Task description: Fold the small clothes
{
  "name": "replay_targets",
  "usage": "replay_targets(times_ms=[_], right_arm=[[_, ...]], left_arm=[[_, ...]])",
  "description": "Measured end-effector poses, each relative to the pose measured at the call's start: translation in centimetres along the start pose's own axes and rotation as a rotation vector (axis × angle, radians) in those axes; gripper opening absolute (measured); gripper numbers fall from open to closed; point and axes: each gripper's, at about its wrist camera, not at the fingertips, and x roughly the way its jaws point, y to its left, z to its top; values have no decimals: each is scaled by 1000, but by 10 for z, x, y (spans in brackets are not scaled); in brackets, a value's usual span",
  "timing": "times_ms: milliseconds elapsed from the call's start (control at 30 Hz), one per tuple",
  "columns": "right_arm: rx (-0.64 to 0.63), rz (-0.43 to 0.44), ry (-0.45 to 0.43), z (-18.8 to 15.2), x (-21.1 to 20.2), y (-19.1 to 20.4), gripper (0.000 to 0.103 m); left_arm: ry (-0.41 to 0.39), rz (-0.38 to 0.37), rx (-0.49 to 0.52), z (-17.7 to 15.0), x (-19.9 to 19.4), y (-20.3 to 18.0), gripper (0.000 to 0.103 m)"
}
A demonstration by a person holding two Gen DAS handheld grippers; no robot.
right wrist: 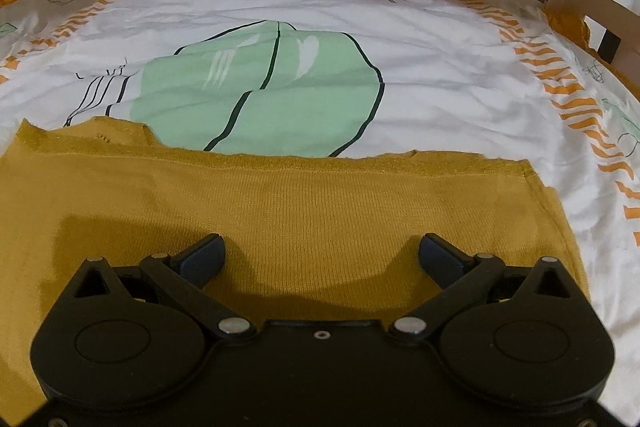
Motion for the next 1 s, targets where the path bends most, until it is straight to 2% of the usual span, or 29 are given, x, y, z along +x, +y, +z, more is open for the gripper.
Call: replay_targets(times_ms=[233,400,633,767,1000], right_arm=[[-26,19,-4,-8,-14,-1,103],[-58,42,-22,-28,-36,-4,103],[-102,82,-20,-64,-63,-6,103],[-88,112,-12,-80,-73,-13,103],[-71,156,-3,-82,-77,-21,103]], left_arm=[[1,-17,-1,0,-4,-2,75],[-13,-37,-2,-1,-7,-3,75],[-40,-20,7,-3,-11,-8,75],[-20,-30,2,-4,-8,-10,75],[19,-43,1,-8,0,-12,75]])
